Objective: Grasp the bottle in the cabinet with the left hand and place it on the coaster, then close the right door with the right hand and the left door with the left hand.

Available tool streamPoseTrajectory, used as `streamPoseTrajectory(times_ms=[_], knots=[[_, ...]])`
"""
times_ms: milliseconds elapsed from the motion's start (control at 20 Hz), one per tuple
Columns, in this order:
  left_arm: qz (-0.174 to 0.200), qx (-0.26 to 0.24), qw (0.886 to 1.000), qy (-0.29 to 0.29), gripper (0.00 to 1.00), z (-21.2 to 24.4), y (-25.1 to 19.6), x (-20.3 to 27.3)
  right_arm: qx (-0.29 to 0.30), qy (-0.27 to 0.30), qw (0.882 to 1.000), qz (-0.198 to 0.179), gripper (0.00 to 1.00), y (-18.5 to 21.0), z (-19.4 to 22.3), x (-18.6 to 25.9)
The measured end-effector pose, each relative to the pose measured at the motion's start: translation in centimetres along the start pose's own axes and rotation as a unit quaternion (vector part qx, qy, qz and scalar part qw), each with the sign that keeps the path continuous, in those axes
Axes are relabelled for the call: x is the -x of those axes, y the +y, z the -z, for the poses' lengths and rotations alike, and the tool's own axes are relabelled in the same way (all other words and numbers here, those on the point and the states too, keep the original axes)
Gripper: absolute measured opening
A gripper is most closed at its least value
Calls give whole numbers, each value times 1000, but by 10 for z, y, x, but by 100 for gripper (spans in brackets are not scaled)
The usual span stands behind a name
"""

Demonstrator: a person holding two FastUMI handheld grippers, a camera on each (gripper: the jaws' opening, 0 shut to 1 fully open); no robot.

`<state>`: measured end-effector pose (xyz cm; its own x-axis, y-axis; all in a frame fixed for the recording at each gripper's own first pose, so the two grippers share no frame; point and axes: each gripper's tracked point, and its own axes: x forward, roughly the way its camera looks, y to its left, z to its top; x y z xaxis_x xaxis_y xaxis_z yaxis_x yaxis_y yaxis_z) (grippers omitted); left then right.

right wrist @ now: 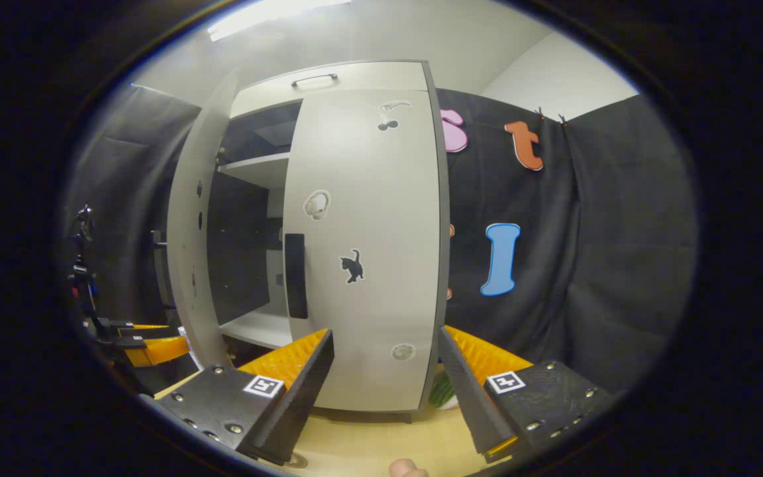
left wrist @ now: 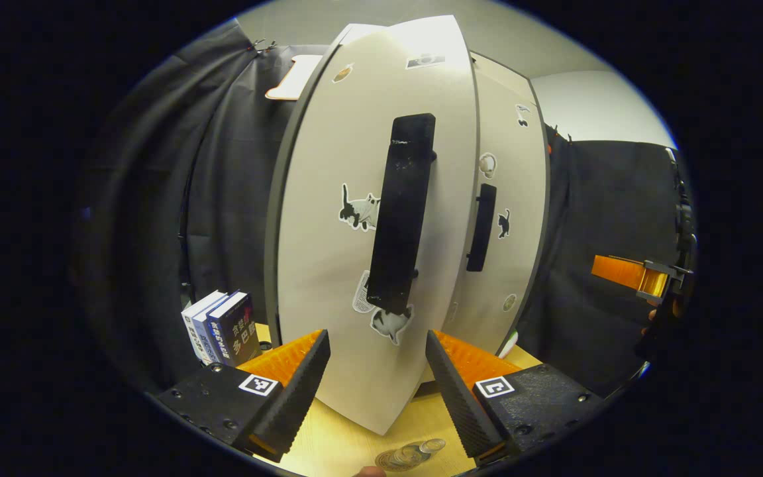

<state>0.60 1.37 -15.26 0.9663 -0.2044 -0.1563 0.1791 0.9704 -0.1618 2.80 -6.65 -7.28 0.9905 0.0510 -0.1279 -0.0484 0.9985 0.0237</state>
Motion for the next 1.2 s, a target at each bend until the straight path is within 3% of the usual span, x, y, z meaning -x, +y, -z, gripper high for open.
streamPoseTrajectory(times_ms=[500,650,700,1200], knots=[[6,15,1000,-5,93,-3,-2,-11,-4,6,1000,20,92,-15,5,1],[7,15,1000,0,93,-2,-2,-11,-3,7,1000,18,96,-13,6,0],[7,14,1000,1,93,-1,-2,-11,-2,7,1000,18,93,-12,5,-1],[6,8,1000,3,93,-2,-1,-11,2,10,1000,16,96,-11,10,0]])
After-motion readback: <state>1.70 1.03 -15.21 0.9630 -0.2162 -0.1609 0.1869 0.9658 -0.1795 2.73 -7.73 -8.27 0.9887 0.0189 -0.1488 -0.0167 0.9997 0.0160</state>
